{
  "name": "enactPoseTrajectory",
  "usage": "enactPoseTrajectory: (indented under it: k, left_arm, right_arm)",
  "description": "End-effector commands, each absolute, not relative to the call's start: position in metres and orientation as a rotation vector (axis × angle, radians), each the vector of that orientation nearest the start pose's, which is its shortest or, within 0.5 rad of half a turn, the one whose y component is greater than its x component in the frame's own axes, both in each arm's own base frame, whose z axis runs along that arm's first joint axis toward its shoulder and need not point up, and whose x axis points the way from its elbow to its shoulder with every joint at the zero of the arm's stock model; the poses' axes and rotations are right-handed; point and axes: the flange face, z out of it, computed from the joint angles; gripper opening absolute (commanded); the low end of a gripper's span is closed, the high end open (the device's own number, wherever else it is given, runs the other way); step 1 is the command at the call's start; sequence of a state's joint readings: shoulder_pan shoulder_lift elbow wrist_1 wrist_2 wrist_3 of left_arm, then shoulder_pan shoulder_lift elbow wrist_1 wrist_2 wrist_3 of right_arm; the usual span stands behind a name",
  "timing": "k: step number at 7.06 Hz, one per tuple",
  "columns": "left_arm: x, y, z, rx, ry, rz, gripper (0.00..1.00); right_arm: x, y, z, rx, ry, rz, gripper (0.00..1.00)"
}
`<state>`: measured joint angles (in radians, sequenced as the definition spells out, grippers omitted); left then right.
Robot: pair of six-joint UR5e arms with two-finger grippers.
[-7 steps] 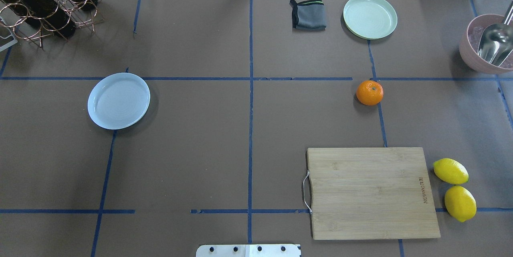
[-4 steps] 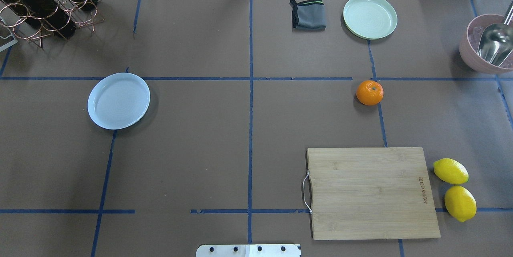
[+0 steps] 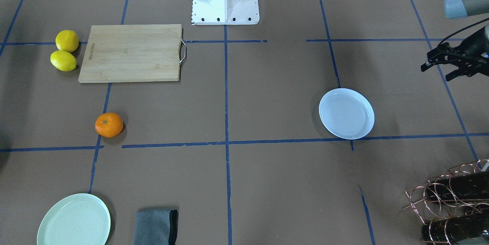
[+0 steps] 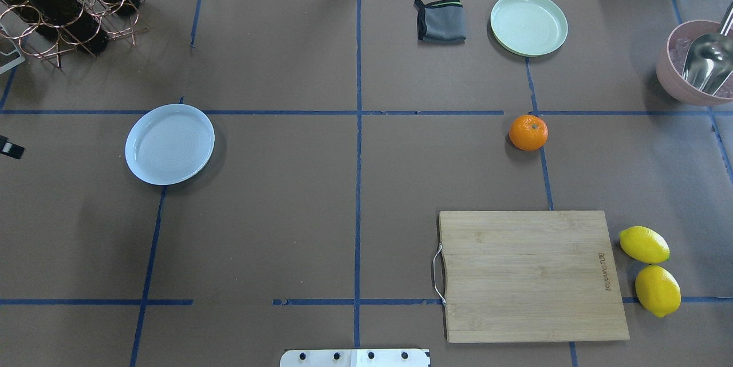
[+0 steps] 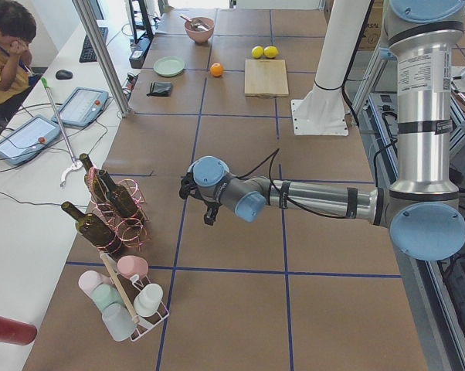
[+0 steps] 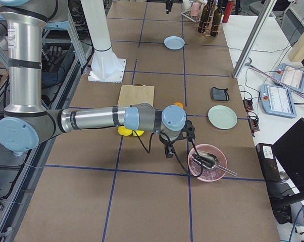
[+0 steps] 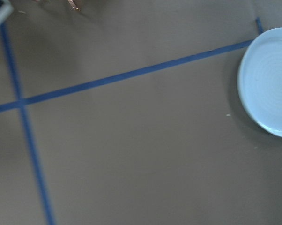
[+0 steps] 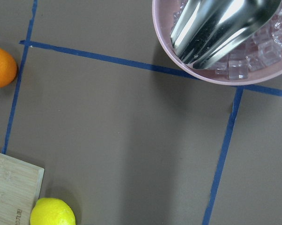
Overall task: Pick orange to plate
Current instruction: 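Reach the left gripper to the rim of the light blue plate and grasp it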
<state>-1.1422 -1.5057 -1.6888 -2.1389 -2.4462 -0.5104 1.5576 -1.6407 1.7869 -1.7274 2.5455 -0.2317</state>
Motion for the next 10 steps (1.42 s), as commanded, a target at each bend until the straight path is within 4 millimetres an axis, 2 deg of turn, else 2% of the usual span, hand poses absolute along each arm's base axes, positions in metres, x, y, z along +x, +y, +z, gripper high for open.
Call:
enactPoseTrajectory:
  k: [1,2,3,4,7,8,9,10]
  left_arm:
    - [0.254,-0.482,0.533,0.023,1.020,0.036,0.95]
    - [0.277,-0.492,0.540,0.001,1.006,0.045,0.91]
    - [0.278,-0.493,0.545,-0.008,0.998,0.038,0.84]
    - [0.290,-0.503,0.547,-0.029,0.991,0.026,0.75]
    - [0.300,-0.511,0.549,-0.043,0.984,0.017,0.60]
    - [0.302,-0.514,0.549,-0.032,0.975,0.013,0.49]
    - [0.303,-0.516,0.550,-0.028,0.969,0.005,0.31]
    - [0.302,-0.516,0.549,-0.035,0.968,-0.012,0.00]
  right_arm:
    - [0.039,-0.461,0.580,0.156,-0.972,-0.266,1.00]
    - [0.038,-0.461,0.581,0.147,-0.975,-0.261,1.00]
    - [0.037,-0.461,0.581,0.146,-0.975,-0.262,1.00]
    - [0.036,-0.461,0.581,0.145,-0.975,-0.264,1.00]
    - [0.037,-0.460,0.582,0.146,-0.976,-0.264,1.00]
    - [0.037,-0.458,0.584,0.144,-0.977,-0.264,1.00]
    - [0.037,-0.458,0.585,0.142,-0.975,-0.263,1.00]
    - [0.037,-0.458,0.585,0.142,-0.975,-0.263,1.00]
